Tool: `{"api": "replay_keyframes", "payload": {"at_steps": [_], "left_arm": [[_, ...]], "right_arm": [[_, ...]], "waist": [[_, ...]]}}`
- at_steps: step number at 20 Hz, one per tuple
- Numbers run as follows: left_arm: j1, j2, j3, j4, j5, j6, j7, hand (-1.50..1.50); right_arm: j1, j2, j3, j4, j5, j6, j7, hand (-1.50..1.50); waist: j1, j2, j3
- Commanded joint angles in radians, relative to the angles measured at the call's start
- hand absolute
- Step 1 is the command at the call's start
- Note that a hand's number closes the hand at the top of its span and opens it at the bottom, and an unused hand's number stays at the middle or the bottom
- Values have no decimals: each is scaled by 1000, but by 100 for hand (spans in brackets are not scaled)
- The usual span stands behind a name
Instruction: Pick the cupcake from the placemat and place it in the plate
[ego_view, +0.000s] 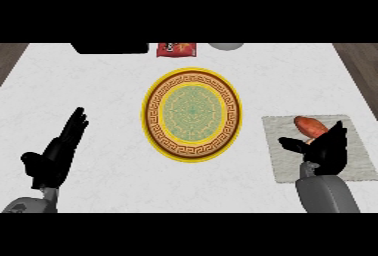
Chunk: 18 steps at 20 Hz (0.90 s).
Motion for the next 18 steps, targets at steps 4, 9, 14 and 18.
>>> {"api": "replay_keyframes", "payload": {"at_steps": [4, 9, 14, 18], "left_arm": [[8, 5, 18, 24, -6, -44, -32, 0], [-65, -26, 41, 94, -18, -44, -30, 0], [-46, -43, 40, 82, -27, -48, -23, 0], [12, -24, 41, -31, -25, -52, 20, 0]], "right_arm": [[28, -8, -22, -141, -1, 265, 212, -150], [105, 33, -26, -216, 17, 264, 192, -150], [94, 47, -75, -135, 30, 286, 151, -150], [43, 29, -173, -63, 10, 296, 119, -150]], "waist": [[12, 7, 4], [8, 10, 5], [14, 11, 5], [25, 10, 6]]}}
